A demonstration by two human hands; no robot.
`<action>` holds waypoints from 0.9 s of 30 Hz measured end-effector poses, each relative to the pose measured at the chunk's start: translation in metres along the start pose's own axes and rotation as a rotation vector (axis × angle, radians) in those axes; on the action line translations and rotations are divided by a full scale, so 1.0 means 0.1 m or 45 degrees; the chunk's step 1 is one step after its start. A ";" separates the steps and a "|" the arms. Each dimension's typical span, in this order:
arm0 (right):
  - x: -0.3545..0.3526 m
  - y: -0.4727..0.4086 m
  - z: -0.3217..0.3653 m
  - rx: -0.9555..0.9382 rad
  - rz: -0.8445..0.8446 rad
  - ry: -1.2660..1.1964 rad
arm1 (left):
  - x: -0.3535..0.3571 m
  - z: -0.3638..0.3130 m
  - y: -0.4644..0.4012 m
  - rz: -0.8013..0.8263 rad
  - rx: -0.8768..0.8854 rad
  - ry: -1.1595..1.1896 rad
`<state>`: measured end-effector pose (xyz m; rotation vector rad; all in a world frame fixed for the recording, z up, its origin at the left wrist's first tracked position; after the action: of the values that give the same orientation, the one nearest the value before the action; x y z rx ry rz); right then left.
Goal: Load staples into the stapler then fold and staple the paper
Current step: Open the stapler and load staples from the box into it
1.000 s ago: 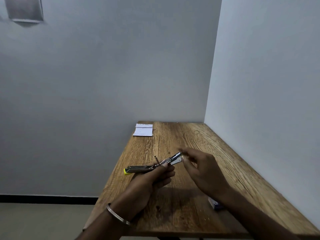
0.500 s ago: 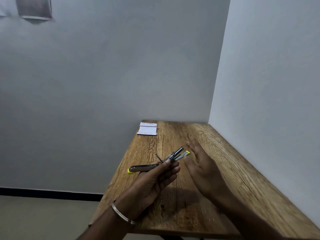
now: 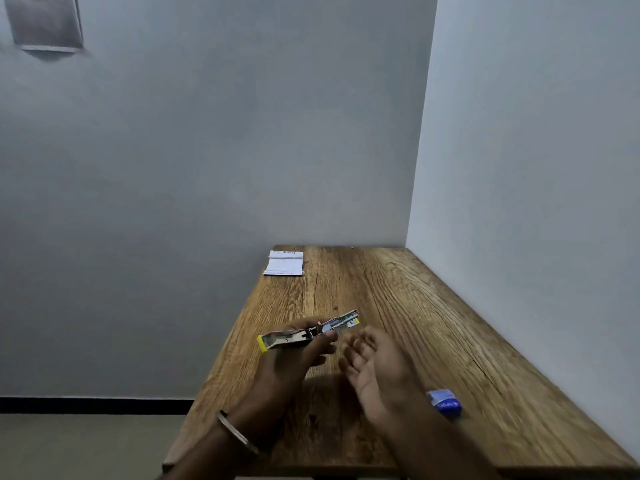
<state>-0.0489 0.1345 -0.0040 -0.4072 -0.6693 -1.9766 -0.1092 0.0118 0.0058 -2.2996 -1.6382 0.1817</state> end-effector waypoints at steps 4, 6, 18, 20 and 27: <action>0.16 0.02 0.02 0.128 0.064 -0.282 | -0.03 -0.39 -0.06 0.037 0.438 -0.510; 0.22 0.03 0.03 0.153 0.084 -0.354 | 0.00 -0.60 -0.07 0.111 0.657 -0.840; 0.37 0.07 0.11 0.112 0.275 -0.675 | 0.37 -1.11 0.12 0.425 1.626 -1.856; 0.37 0.08 0.12 0.093 0.274 -0.664 | 0.35 -1.11 0.13 0.413 1.610 -1.851; 0.34 0.13 0.14 0.132 0.235 -0.684 | 0.42 -1.17 0.32 0.264 1.860 -1.784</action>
<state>-0.0531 0.1142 0.0288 -0.9183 -1.0240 -1.6527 -0.0336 0.0206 0.1087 -0.9332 -0.7793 2.3820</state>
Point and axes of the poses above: each hand's wrist, its own y-axis away from the middle knuckle, its own x-axis out of the palm, z = x × y, the point moved 7 cm from there along -y, towards the middle knuckle, and after that the axes turned 3 degrees about -z, right-handed, at the moved point
